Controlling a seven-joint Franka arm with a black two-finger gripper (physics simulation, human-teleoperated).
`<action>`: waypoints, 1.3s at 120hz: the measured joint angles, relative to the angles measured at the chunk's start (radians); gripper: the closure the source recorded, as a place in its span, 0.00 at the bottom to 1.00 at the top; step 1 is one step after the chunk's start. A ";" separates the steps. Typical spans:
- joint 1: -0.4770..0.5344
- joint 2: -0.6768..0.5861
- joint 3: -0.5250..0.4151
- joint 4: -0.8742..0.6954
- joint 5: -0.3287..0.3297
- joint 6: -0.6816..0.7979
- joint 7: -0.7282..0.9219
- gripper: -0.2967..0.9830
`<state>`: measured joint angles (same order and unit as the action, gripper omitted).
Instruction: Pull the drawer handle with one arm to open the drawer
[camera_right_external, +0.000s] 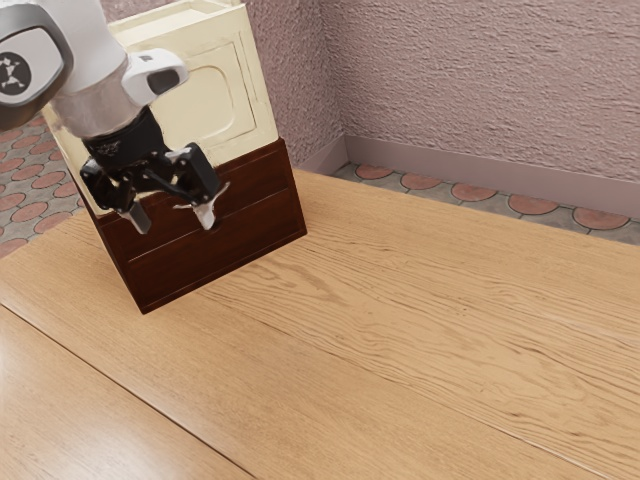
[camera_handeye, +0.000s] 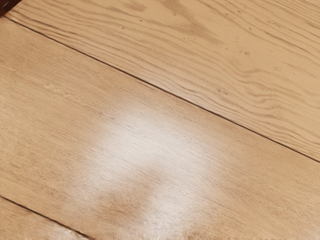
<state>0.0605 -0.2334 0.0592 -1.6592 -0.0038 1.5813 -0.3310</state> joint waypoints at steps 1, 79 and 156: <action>0.001 -0.001 0.000 -0.002 -0.001 -0.005 -0.017 0.25; 0.173 0.333 -0.082 0.260 0.173 0.145 0.052 0.23; 0.287 0.475 -0.115 0.270 0.137 0.314 0.690 0.23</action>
<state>0.3471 0.2418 -0.0562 -1.3893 0.1330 1.8951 0.3586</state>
